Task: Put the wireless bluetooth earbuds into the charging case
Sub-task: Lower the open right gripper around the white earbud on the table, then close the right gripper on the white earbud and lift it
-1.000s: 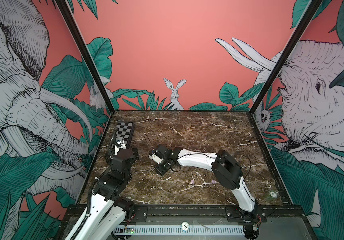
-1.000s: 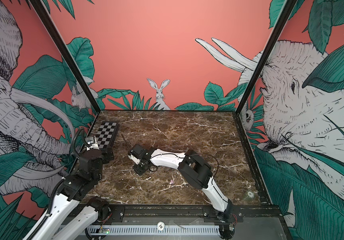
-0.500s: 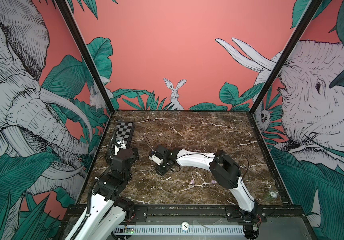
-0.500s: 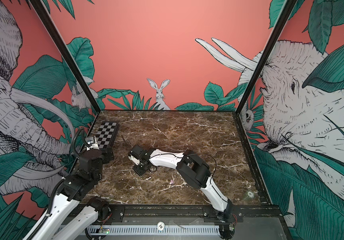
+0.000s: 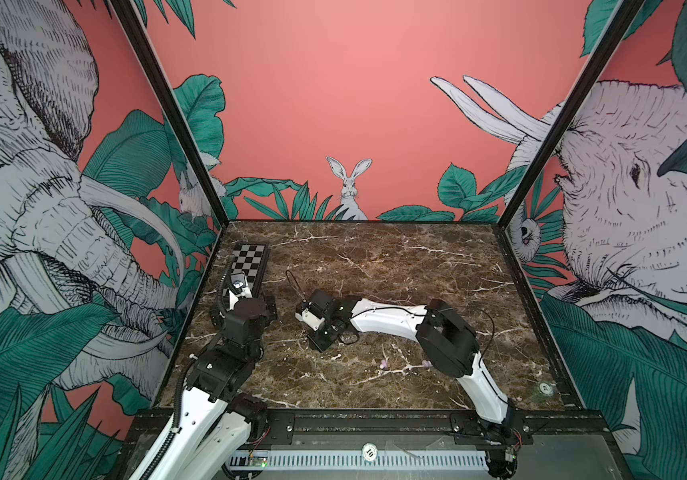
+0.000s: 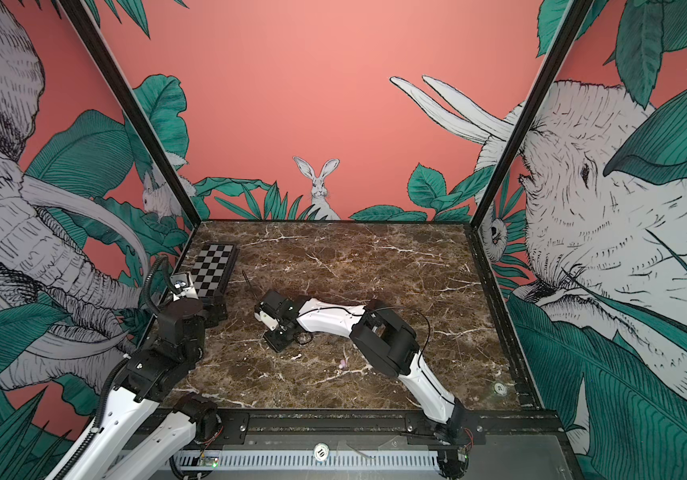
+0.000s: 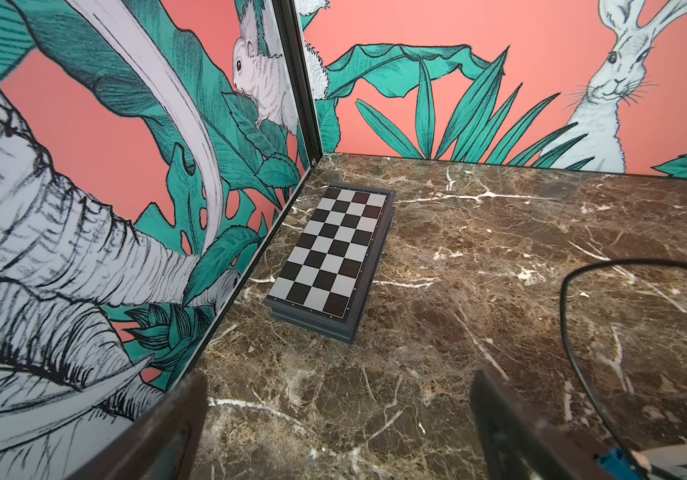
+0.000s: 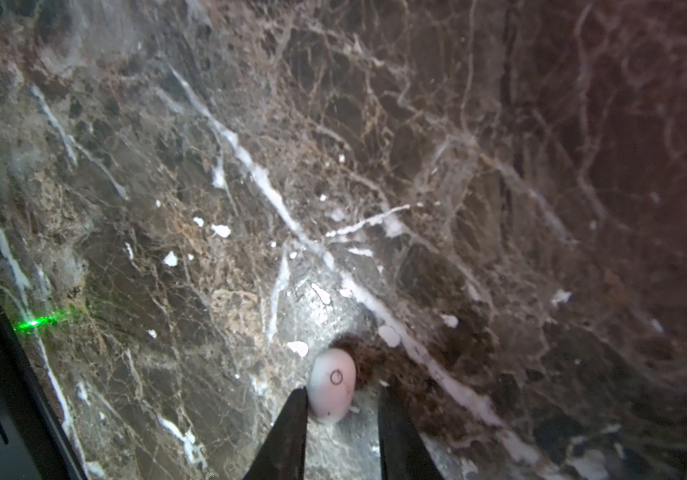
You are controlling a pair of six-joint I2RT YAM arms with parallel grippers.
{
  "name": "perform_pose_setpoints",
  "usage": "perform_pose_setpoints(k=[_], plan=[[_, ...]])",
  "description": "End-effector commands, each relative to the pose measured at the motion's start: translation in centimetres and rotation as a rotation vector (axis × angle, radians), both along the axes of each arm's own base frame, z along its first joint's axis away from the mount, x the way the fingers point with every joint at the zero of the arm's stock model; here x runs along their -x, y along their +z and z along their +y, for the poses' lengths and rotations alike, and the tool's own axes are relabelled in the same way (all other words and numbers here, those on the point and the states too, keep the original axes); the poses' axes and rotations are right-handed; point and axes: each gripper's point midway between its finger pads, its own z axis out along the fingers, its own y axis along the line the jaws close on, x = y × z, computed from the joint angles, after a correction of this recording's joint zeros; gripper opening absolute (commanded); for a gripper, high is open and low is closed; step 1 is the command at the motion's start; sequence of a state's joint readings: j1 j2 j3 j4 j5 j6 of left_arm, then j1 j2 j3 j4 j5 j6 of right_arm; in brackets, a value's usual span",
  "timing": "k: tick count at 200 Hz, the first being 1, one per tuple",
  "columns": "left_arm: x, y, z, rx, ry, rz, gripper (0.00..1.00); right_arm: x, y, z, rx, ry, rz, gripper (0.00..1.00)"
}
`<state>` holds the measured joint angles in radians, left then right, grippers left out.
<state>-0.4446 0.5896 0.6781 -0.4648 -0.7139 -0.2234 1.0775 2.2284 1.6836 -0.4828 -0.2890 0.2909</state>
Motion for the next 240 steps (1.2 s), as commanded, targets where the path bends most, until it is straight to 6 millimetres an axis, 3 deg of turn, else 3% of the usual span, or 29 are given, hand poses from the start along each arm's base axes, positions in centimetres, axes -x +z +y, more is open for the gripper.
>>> perform_pose_setpoints(k=[1,107,172,240], plan=[[0.0,0.0,-0.2,0.002,-0.008,-0.007,0.99,-0.1,-0.8,0.4,0.002,-0.012,0.023,0.27],[-0.1,0.0,-0.2,0.001,-0.014,-0.005,0.99,-0.1,-0.3,0.6,-0.003,-0.016,0.021,0.14],[-0.1,-0.1,-0.3,0.0,-0.016,-0.004,0.99,-1.5,3.8,0.3,-0.077,-0.06,-0.093,0.08],[-0.4,-0.2,-1.1,0.001,-0.056,0.007,0.99,-4.0,7.4,-3.4,-0.141,-0.29,-0.276,0.0]])
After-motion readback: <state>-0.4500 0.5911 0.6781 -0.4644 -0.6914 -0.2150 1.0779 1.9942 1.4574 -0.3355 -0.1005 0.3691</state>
